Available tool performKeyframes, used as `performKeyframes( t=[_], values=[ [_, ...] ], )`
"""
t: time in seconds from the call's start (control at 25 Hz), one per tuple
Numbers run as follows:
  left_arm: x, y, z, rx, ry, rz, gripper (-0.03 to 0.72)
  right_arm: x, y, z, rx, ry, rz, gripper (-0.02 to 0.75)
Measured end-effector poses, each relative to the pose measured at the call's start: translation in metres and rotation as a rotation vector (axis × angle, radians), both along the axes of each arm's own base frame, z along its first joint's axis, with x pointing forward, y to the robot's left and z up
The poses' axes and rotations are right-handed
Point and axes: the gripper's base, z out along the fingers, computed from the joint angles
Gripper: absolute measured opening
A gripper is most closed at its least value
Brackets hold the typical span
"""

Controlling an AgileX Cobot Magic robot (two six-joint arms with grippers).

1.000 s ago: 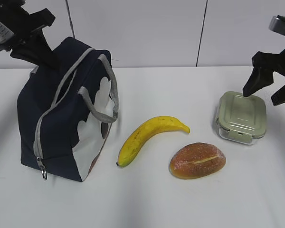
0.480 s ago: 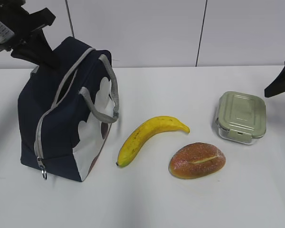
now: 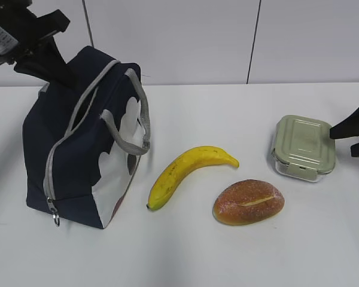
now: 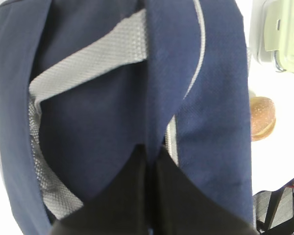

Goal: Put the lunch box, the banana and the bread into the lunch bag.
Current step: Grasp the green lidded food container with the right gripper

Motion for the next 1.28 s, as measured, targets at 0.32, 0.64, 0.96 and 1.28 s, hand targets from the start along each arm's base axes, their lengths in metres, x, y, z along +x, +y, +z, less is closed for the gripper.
performKeyframes(
  t=[0.32,0.64,0.96,1.28],
  values=[
    [0.000,0.000,0.000,0.001,-0.003,-0.005,-0.002,0.006,-0.001,-0.037,0.143,-0.021,0.035,0.568],
    [0.000,0.000,0.000,0.001,-0.002,-0.006,-0.002,0.009,0.003,-0.054,0.228,-0.051,0.053,0.568],
    [0.000,0.000,0.000,0.001,-0.003,-0.007,-0.002,0.010,0.005,-0.064,0.271,-0.042,0.046,0.496],
    [0.000,0.000,0.000,0.001,-0.004,-0.009,-0.002,0.010,0.006,-0.063,0.298,-0.049,0.050,0.396]
  ],
)
